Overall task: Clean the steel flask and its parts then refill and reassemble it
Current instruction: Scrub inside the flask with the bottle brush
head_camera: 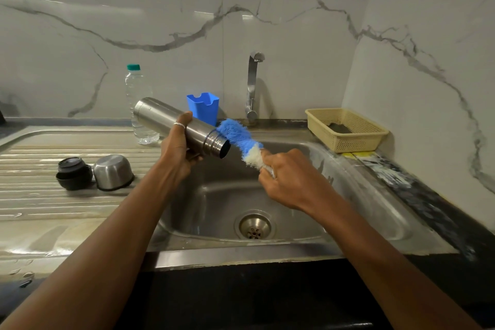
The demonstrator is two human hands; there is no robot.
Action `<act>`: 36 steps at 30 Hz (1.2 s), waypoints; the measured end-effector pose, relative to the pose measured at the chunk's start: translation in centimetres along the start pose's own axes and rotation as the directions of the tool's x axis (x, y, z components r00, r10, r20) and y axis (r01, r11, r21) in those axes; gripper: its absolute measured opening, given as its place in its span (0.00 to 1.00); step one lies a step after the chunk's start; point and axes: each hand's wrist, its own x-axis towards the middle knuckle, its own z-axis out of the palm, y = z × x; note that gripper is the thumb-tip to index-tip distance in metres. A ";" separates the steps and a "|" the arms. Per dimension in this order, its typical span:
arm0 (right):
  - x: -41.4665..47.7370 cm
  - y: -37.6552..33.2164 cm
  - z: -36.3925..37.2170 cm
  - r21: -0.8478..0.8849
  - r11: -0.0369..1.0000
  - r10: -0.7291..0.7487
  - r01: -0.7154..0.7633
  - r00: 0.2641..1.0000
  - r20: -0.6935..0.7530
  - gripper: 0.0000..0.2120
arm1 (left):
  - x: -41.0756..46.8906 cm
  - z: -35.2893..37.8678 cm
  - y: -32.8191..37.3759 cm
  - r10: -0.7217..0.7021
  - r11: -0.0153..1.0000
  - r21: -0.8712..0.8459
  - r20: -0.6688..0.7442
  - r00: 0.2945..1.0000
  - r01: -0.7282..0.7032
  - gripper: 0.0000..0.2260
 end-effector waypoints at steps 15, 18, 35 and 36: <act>-0.5 0.2 0.3 -0.001 1.000 0.012 -0.012 1.000 -0.002 0.22 | -0.5 0.5 0.1 -0.030 0.995 -0.089 0.019 0.999 0.032 0.19; -0.3 0.1 0.4 0.019 1.000 0.007 -0.007 1.000 -0.003 0.20 | -0.4 0.0 0.1 -0.044 0.993 -0.110 0.005 0.999 0.044 0.17; -0.5 1.7 1.1 -0.236 0.954 0.218 -0.184 0.968 0.127 0.20 | -1.9 1.2 -1.2 -0.150 0.979 -0.127 0.070 0.986 0.158 0.28; -0.5 1.8 1.1 -0.246 0.950 0.229 -0.193 0.965 0.125 0.20 | -1.9 1.2 -1.3 -0.161 0.978 -0.123 0.073 0.984 0.169 0.28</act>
